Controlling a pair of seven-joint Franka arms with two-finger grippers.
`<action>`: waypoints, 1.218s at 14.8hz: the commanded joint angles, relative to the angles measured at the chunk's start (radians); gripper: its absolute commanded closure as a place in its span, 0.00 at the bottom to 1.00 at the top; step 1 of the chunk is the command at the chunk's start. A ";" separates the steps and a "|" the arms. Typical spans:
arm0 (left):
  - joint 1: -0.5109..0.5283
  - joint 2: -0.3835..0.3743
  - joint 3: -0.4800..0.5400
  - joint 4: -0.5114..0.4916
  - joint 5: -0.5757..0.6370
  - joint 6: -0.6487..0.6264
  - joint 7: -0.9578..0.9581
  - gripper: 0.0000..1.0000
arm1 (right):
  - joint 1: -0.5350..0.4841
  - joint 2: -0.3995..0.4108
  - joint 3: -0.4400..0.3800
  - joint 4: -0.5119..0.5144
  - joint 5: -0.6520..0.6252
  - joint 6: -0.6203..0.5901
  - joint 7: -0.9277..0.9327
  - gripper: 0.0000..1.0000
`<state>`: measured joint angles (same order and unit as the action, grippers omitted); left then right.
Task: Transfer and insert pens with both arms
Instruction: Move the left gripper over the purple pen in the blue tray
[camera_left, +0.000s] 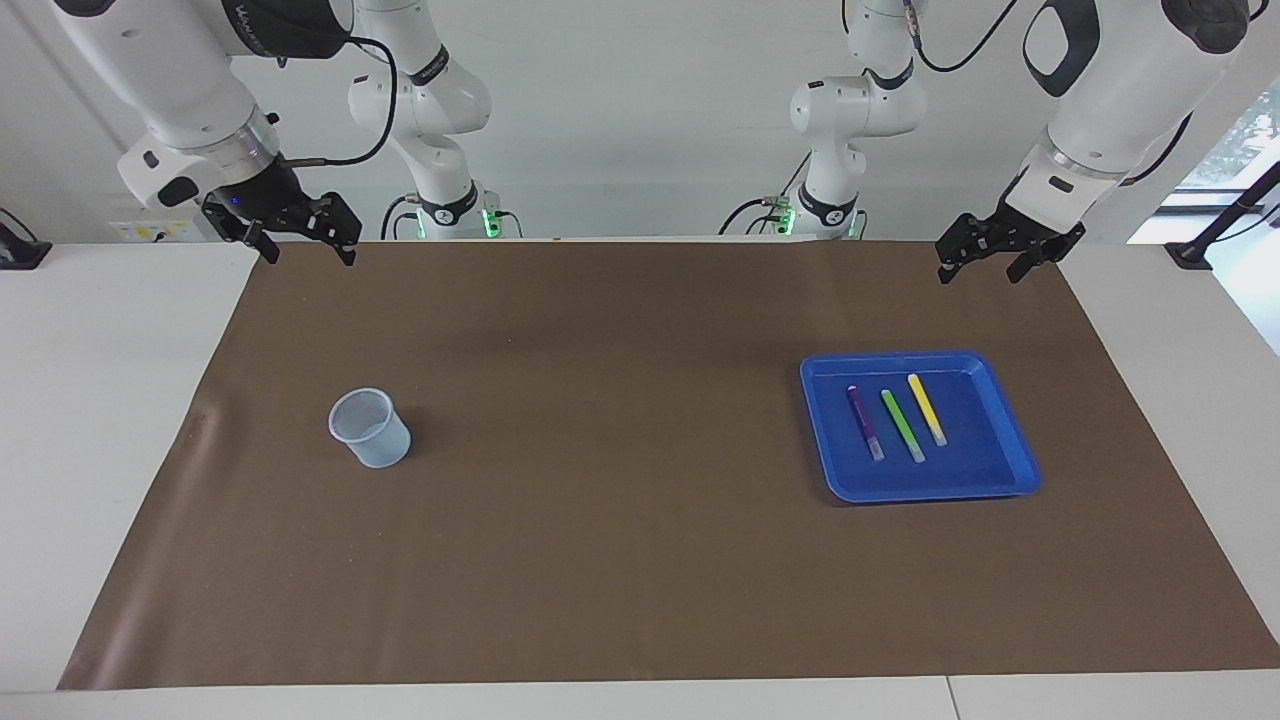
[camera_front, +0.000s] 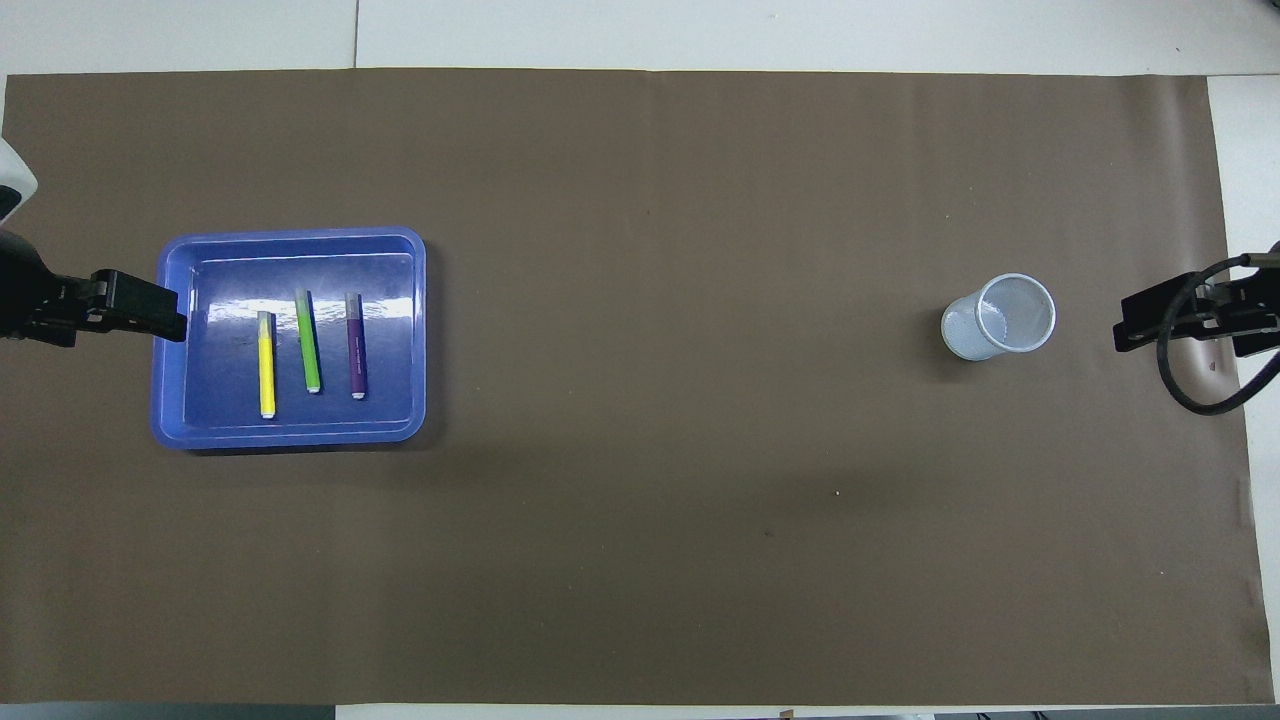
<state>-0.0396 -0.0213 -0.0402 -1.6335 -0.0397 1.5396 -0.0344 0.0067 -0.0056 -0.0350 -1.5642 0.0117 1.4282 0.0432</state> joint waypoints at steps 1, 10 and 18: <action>0.000 -0.028 -0.001 -0.032 0.021 0.020 -0.010 0.00 | -0.010 -0.005 0.001 -0.010 0.013 0.003 -0.026 0.00; -0.019 -0.011 -0.003 -0.132 0.023 0.219 -0.009 0.00 | -0.011 -0.008 0.001 -0.013 0.017 0.001 -0.026 0.00; -0.052 0.153 -0.004 -0.322 0.023 0.626 -0.015 0.00 | -0.011 -0.010 0.001 -0.017 0.019 0.000 -0.026 0.00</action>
<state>-0.0676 0.0873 -0.0521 -1.9128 -0.0397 2.0594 -0.0346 0.0066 -0.0056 -0.0350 -1.5678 0.0133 1.4282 0.0432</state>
